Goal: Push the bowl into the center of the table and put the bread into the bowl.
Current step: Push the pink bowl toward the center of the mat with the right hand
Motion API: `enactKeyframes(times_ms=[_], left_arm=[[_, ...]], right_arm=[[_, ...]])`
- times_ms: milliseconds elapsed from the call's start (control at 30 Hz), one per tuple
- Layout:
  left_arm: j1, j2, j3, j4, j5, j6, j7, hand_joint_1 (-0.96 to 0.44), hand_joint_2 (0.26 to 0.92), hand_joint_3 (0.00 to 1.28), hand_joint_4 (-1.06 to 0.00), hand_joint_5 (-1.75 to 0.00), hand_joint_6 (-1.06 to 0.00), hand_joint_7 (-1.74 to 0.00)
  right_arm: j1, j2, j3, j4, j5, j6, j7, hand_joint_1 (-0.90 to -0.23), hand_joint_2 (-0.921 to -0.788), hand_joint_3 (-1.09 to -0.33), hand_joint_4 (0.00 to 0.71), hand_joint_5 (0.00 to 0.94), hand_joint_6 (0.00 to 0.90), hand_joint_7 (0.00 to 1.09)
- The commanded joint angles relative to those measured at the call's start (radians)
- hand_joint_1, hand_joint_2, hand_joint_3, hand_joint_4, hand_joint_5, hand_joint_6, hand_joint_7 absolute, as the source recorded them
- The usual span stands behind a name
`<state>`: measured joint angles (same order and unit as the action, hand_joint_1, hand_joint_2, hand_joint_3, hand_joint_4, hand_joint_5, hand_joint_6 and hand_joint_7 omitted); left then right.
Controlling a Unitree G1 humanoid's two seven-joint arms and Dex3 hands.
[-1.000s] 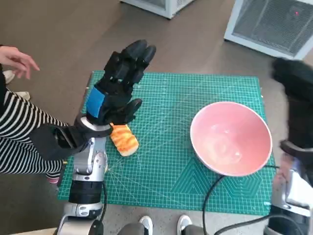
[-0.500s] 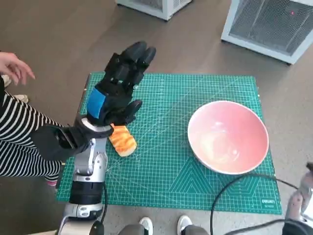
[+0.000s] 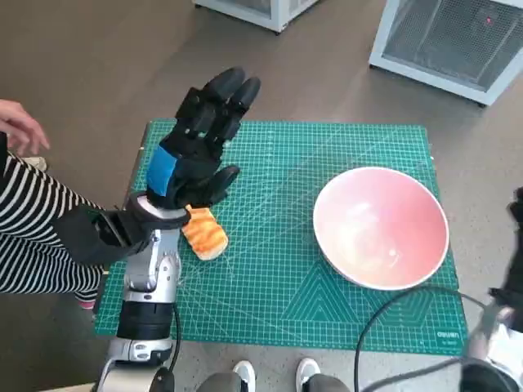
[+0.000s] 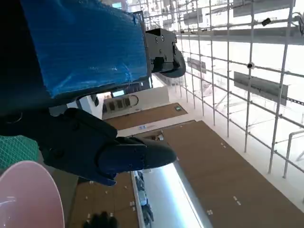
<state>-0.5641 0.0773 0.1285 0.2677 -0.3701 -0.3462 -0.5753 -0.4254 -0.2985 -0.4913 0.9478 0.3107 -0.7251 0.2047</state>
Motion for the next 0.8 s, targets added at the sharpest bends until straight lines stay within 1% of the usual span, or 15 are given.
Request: enactKeyframes(times_ms=[33,100,233,367,433,600,733,800], left_arm=[[-0.010,0.007,-0.002,-0.007,-0.009,0.009,-0.001,-0.62,0.914,0.36,0.00,-0.21,0.00,-0.54],[-0.009,0.010,-0.001,-0.009,-0.010,0.010,-0.002,-0.62,0.915,0.36,0.00,-0.21,0.00,-0.54],[-0.006,0.014,0.001,-0.012,-0.012,0.010,-0.005,-0.62,0.916,0.36,0.00,-0.21,0.00,-0.54],[0.000,0.016,0.002,-0.021,-0.012,0.010,-0.006,-0.62,0.917,0.35,0.00,-0.21,0.00,-0.54],[0.002,0.018,0.002,-0.025,-0.013,0.011,-0.007,-0.62,0.918,0.35,0.00,-0.21,0.00,-0.54],[0.011,0.027,0.007,-0.030,-0.016,0.011,-0.012,-0.61,0.918,0.35,0.00,-0.21,0.00,-0.54],[0.020,0.033,0.010,-0.036,-0.019,0.014,-0.012,-0.62,0.919,0.34,0.00,-0.21,0.00,-0.54],[0.024,0.035,0.011,-0.040,-0.019,0.014,-0.010,-0.62,0.920,0.34,0.00,-0.21,0.00,-0.54]], right_arm=[[-0.040,0.038,0.020,0.101,-0.003,0.020,0.016,-0.602,-0.921,-0.793,0.070,0.016,0.044,0.38],[-0.060,0.048,0.029,0.135,-0.005,0.023,0.020,-0.586,-0.921,-0.808,0.071,0.014,0.045,0.37],[-0.099,0.068,0.038,0.191,0.000,0.042,0.037,-0.578,-0.921,-0.821,0.070,0.011,0.045,0.37],[-0.131,0.093,0.037,0.220,0.016,0.066,0.067,-0.581,-0.921,-0.831,0.067,0.007,0.047,0.37],[-0.147,0.102,0.029,0.229,0.030,0.082,0.086,-0.586,-0.921,-0.836,0.066,0.006,0.048,0.36],[-0.193,0.138,-0.003,0.240,0.081,0.128,0.134,-0.589,-0.921,-0.851,0.063,0.003,0.049,0.36],[-0.225,0.163,-0.018,0.243,0.109,0.150,0.158,-0.603,-0.921,-0.846,0.053,0.001,0.054,0.36],[-0.240,0.172,-0.022,0.246,0.116,0.158,0.167,-0.608,-0.921,-0.839,0.050,0.000,0.054,0.36]])
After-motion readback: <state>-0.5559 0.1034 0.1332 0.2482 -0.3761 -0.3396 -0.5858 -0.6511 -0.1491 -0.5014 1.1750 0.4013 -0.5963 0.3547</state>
